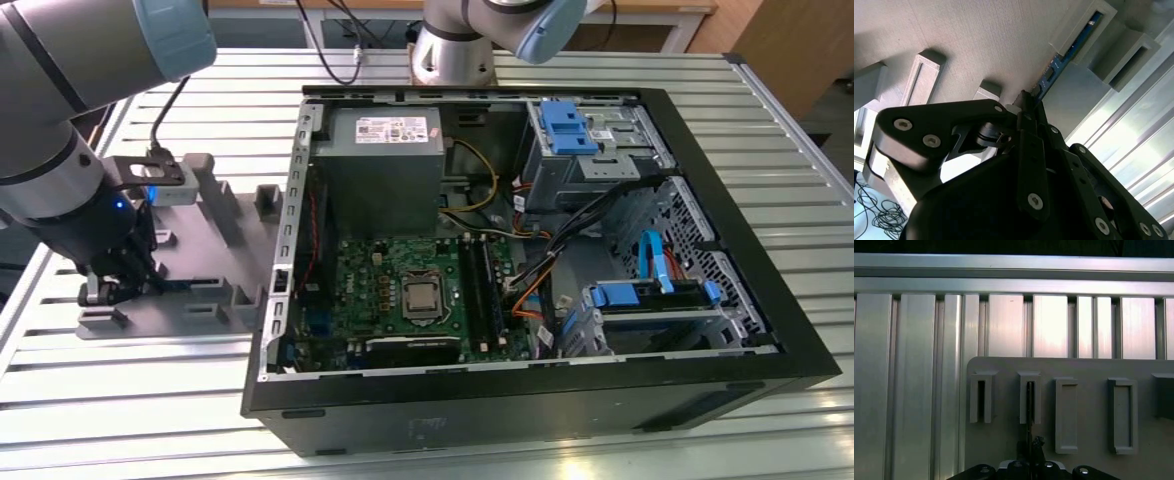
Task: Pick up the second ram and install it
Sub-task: 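Pick up the second ram and move it above second insertion slot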
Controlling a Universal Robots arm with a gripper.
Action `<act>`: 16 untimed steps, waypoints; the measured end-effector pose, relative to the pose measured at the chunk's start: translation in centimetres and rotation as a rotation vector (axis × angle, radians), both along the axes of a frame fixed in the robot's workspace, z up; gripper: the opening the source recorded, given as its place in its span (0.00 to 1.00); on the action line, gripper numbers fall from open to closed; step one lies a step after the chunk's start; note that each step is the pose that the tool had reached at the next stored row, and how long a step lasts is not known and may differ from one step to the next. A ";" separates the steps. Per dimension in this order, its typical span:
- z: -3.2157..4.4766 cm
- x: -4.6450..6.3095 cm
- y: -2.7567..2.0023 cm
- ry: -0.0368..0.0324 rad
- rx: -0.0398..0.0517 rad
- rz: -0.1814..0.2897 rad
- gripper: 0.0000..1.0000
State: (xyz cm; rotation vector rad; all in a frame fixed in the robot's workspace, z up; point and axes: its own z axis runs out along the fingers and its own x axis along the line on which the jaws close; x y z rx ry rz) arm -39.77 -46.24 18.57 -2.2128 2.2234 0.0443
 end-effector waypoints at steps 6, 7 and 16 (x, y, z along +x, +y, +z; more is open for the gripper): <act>0.11 0.0 0.00 -0.0001 0.0001 0.000 0.14; 0.17 0.0 0.00 0.0000 0.0000 0.000 0.14; 0.39 0.0 0.00 0.0001 0.0003 0.000 0.14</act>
